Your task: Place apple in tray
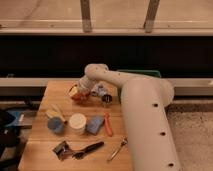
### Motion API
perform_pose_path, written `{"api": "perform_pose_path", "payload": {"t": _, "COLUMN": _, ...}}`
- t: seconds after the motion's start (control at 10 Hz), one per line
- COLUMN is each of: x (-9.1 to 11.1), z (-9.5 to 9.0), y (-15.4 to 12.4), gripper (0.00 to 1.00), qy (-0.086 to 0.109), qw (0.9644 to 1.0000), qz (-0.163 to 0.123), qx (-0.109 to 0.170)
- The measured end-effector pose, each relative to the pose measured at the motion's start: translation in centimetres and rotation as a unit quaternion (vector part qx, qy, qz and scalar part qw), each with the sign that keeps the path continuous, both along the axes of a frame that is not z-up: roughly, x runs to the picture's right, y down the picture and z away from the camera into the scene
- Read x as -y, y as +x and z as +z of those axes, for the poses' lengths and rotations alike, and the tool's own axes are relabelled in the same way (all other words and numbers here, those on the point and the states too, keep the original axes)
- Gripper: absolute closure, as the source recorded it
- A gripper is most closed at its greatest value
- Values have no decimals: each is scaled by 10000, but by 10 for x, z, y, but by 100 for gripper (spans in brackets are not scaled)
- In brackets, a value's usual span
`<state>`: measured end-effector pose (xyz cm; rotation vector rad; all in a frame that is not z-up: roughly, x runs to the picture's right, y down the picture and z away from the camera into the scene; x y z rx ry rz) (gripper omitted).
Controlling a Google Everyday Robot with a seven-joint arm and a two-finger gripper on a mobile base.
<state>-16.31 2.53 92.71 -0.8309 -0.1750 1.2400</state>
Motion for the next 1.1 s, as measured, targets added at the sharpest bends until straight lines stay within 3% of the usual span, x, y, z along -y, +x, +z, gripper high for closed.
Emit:
{"api": "perform_pose_path", "payload": {"t": 0.2, "x": 4, "z": -2, "y": -1, "gripper": 100, "qy": 64, "qw": 10000, "qz": -11, "qx": 20}}
{"api": "perform_pose_path", "payload": {"t": 0.3, "x": 7, "z": -5, "y": -1, "gripper": 100, "qy": 104, "qw": 9999, "qz": -20, "qx": 31}}
{"api": "perform_pose_path", "payload": {"t": 0.4, "x": 28, "z": -22, "y": -4, "gripper": 100, "qy": 334, "qw": 9994, "qz": -31, "qx": 84}}
{"api": "perform_pose_path", "payload": {"t": 0.7, "x": 53, "z": -42, "y": -5, "gripper": 100, "qy": 692, "qw": 9975, "qz": -48, "qx": 93}}
{"api": "perform_pose_path", "payload": {"t": 0.9, "x": 66, "z": -46, "y": 9, "gripper": 100, "qy": 832, "qw": 9964, "qz": 74, "qx": -123}}
{"api": "perform_pose_path", "payload": {"t": 1.1, "x": 80, "z": -48, "y": 44, "gripper": 100, "qy": 894, "qw": 9944, "qz": 195, "qx": -521}}
